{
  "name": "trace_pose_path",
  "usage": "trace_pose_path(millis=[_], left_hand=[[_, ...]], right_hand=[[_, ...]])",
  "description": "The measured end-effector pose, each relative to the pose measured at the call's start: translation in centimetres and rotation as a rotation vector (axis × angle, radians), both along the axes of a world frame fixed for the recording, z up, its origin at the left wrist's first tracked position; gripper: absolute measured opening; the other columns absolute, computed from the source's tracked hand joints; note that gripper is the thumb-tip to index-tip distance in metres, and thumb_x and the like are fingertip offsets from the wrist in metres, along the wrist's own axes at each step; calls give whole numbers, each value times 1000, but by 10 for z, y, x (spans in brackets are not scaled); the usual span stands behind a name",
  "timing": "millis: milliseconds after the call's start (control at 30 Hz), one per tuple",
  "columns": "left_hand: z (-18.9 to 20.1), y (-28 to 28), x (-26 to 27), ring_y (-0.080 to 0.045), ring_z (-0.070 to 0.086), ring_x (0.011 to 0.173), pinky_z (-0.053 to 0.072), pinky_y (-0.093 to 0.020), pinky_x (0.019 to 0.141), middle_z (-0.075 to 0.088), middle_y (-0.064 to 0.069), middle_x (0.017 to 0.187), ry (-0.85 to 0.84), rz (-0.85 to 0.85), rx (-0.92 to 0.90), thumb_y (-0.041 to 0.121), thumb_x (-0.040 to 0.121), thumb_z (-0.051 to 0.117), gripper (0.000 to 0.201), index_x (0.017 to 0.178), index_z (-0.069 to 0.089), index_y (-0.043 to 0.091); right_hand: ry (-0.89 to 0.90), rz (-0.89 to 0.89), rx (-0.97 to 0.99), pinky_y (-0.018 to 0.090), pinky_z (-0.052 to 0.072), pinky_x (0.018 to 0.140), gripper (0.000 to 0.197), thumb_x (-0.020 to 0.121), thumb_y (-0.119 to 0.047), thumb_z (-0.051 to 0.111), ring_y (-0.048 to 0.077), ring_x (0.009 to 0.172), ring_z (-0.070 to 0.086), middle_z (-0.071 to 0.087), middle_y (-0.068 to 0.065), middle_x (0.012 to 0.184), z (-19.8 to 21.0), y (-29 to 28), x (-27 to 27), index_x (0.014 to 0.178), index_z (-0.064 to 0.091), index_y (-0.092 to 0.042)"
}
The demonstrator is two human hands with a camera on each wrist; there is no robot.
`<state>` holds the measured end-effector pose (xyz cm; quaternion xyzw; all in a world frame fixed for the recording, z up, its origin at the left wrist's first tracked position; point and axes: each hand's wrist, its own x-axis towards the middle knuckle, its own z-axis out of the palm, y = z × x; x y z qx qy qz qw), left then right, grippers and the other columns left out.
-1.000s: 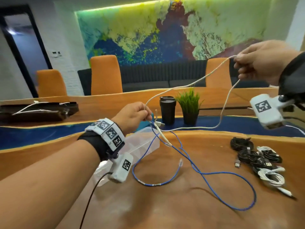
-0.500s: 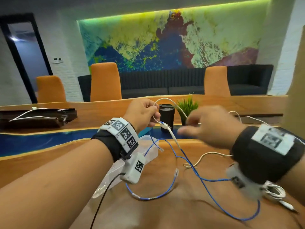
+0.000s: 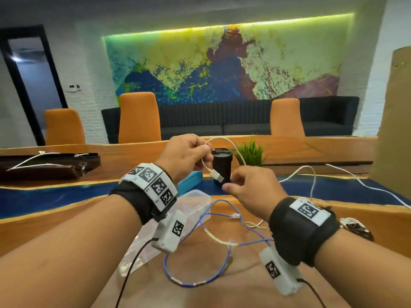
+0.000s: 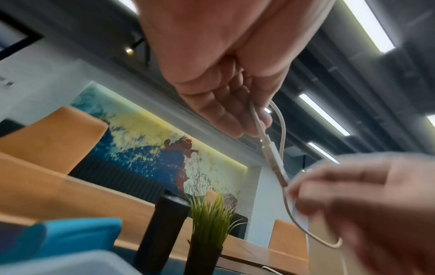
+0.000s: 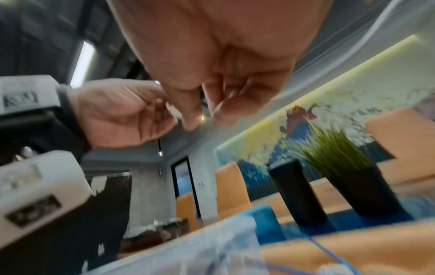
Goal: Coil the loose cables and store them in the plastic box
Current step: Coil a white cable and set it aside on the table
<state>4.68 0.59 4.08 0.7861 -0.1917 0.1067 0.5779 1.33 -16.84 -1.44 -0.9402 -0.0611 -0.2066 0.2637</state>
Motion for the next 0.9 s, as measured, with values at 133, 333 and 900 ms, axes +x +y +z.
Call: trace_pose_path(millis=[133, 333, 900], left_hand=[[7, -9, -7, -18, 64, 67, 55, -32, 67, 68, -7, 73, 2, -108, 21, 8, 97, 58, 9, 95, 64, 3], [18, -17, -22, -15, 65, 73, 54, -30, 76, 61, 0, 71, 169, -330, -174, 18, 102, 49, 17, 99, 63, 8], [95, -43, -63, -13, 62, 67, 50, -32, 73, 65, 2, 79, -12, -486, -715, 22, 105, 39, 20, 99, 56, 14]], right_hand=[[-312, -65, 53, 39, 44, 97, 43, 82, -36, 73, 21, 109, 52, 55, 3, 115, 40, -20, 5, 121, 58, -27], [-30, 327, 399, 32, 49, 66, 14, 91, -12, 65, 21, 65, 53, 59, 11, 72, 97, -53, 2, 92, 71, 1], [-224, 135, -636, 36, 54, 83, 22, 98, -36, 51, 10, 84, 60, 68, -15, 91, 177, -54, -56, 107, 71, -33]])
